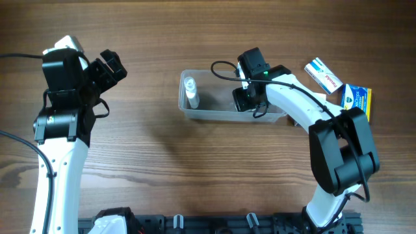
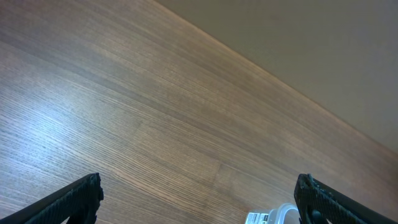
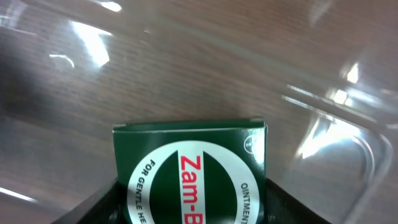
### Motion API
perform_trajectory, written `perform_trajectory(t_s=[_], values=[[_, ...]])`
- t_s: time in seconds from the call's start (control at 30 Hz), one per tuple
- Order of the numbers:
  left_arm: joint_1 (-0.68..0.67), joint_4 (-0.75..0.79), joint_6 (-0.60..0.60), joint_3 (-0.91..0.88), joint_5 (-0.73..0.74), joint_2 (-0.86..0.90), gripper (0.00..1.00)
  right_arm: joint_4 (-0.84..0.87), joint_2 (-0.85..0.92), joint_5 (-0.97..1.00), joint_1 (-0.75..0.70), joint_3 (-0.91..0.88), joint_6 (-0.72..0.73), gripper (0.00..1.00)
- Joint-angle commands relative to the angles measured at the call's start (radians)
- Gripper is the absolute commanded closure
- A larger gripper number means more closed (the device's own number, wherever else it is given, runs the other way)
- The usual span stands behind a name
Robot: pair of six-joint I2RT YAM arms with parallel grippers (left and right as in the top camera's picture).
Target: Pack container
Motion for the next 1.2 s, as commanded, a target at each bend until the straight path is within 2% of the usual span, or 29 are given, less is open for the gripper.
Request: perform_trajectory(t_s=[0.0, 0.2, 0.57, 0.77, 1.17], values=[[0.006, -0.008, 0.005, 0.008, 0.012, 0.003, 0.00, -0.060, 0.015, 0.005, 0.004, 0.079, 0.106, 0.39], [0.005, -0.012, 0.005, 0.008, 0.012, 0.003, 0.00, -0.078, 0.015, -0.148, 0.007, 0.142, 0.246, 0.39], [0.005, -0.012, 0.005, 0.008, 0.012, 0.003, 0.00, -0.010, 0.015, -0.121, 0.129, 0.148, 0.394, 0.39], [0.005, -0.012, 0.005, 0.008, 0.012, 0.003, 0.00, 0.030, 0.015, -0.072, 0.178, 0.148, 0.420, 0.39], [0.005, -0.013, 0.005, 0.008, 0.012, 0.003, 0.00, 0.078, 0.015, -0.045, 0.190, 0.148, 0.502, 0.39]])
